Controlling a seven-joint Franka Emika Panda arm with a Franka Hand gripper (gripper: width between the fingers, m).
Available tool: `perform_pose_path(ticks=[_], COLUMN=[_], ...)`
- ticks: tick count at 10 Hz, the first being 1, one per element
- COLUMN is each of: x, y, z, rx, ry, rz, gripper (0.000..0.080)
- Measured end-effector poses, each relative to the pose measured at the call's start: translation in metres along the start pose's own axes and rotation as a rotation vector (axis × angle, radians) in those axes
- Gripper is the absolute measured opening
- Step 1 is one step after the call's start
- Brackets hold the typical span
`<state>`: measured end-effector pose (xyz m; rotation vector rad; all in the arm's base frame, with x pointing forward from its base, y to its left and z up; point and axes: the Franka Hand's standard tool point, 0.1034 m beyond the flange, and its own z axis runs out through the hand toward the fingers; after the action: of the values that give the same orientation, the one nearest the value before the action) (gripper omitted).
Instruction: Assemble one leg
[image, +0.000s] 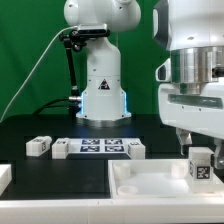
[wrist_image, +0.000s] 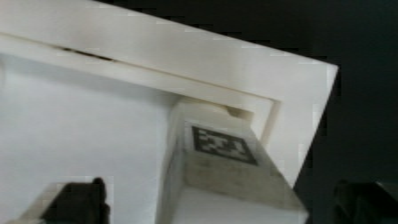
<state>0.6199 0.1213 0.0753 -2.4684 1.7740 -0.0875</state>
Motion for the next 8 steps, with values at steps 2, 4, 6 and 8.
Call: perform_pose_path(ticks=[2,4,6,8], x=[-0.0042,-0.0010,0.0019,0.0020], y=[-0.0013,-0.0032,-0.0067,-0.0076], z=[-0.0013,-0.0032,-0.0068,-0.0069], rx=[-0.017,-0.022,-0.042,-0.067], ry=[0.005,0.008,0.012,0.018], rz=[-0.256,-0.528,-0.745,-0.939], gripper=[0.0647,0.0649,0.0649,0.0649])
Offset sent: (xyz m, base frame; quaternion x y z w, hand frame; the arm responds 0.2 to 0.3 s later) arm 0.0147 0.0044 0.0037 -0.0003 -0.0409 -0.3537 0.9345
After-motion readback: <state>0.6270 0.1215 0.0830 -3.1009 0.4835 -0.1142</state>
